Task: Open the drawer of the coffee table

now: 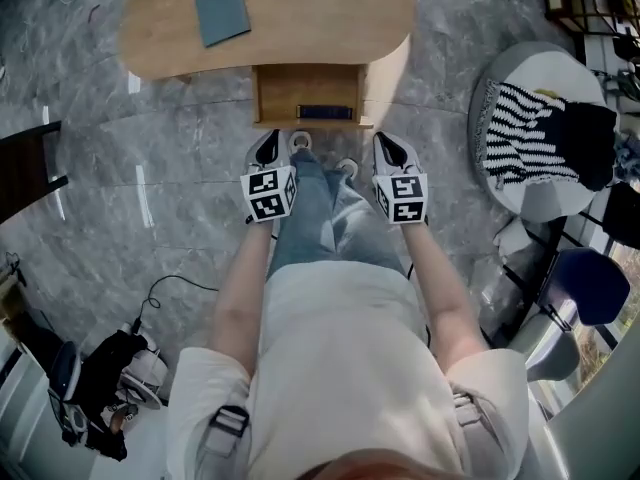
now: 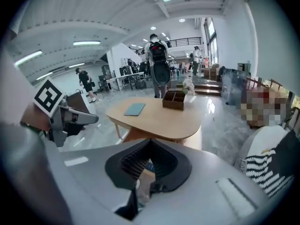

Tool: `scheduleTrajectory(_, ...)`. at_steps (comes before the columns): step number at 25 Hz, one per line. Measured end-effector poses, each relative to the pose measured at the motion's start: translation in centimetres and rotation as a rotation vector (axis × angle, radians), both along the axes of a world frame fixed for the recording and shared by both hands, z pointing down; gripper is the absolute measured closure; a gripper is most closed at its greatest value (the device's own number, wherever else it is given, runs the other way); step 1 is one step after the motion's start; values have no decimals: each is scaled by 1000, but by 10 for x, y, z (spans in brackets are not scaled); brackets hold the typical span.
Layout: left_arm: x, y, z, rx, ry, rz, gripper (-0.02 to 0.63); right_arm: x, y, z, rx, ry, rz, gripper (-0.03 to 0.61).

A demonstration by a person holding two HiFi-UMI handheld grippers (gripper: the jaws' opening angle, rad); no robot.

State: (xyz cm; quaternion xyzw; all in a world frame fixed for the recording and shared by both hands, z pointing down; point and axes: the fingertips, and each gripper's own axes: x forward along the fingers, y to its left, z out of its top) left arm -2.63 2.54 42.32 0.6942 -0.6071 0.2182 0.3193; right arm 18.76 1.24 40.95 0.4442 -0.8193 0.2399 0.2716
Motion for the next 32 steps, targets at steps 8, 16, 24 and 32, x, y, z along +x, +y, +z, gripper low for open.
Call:
scheduleTrajectory(8, 30, 24, -102, 112, 71, 82, 615, -37, 37, -111, 94, -156, -35, 577)
scheduleTrajectory(16, 43, 52, -193, 250, 179, 182, 615, -74, 76, -193, 223, -244, -13, 577)
scheduleTrajectory(24, 27, 130, -228, 293, 167, 234, 615, -98, 162, -236, 303, -295, 38, 577)
scheduleTrajectory(32, -9, 210, -247, 311, 185, 265, 615, -120, 240, -252, 349, -284, 46, 577)
